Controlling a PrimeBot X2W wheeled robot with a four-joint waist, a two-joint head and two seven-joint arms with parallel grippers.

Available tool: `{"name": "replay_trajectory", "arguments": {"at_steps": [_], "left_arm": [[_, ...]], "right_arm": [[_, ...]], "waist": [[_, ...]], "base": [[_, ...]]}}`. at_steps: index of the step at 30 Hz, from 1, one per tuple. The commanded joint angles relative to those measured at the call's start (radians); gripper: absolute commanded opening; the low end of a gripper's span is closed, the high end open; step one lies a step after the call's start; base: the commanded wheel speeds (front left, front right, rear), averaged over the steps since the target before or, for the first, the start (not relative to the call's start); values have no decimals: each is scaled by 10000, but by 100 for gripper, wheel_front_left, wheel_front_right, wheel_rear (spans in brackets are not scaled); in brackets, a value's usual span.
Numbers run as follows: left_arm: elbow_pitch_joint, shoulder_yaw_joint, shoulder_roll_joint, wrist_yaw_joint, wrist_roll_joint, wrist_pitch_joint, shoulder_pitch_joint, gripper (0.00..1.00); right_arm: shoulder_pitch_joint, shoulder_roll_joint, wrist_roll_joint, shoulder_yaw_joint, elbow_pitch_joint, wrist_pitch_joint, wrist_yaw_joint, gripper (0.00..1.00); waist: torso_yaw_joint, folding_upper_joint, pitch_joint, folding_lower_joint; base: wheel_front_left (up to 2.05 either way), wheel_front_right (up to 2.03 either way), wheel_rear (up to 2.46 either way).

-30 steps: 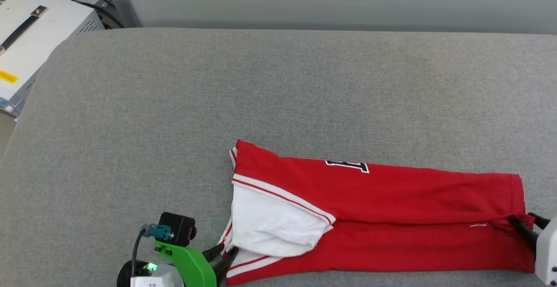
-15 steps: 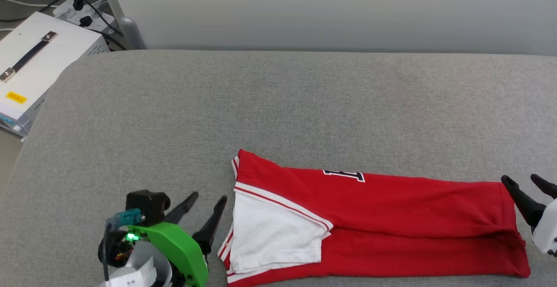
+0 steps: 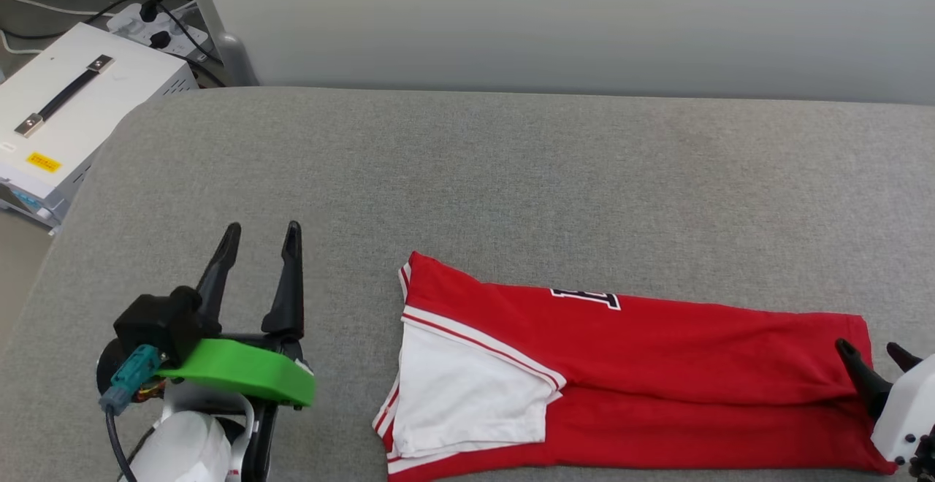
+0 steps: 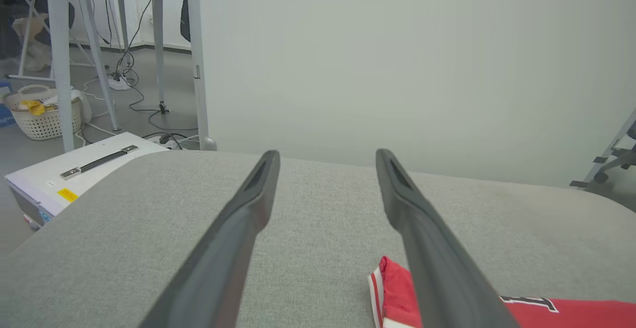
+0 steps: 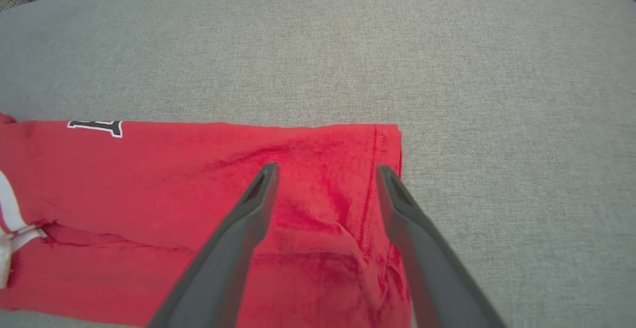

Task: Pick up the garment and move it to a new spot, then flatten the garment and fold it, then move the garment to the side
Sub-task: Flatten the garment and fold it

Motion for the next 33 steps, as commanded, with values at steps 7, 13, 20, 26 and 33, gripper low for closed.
{"name": "replay_trajectory", "arguments": {"at_steps": [7,13,20,26,33], "left_arm": [[-369,1633,-1137,-993,1889,-56,748,100],[-149,2373,-1909,-1962,2683,-57,777,100],[58,2844,-2489,-2541,3229,-58,579,100],[182,3018,-2704,-2772,3480,-58,505,100],[241,3114,-2794,-2861,3609,-58,474,100]], "right_arm": [[141,654,-776,-836,30,564,-7,100],[-165,953,-1135,-1312,505,853,-7,100],[-445,1054,-1227,-1563,1235,981,-7,100],[-656,1090,-1150,-1620,1955,799,-7,100],[-604,1333,-562,-1057,2639,1143,-7,100]], "waist": [[-62,102,382,0],[-51,102,805,0],[84,102,1138,0],[201,102,1295,0],[269,102,1327,0]], "base": [[0,0,0],[0,0,0],[0,0,0],[0,0,0],[0,0,0]]}}
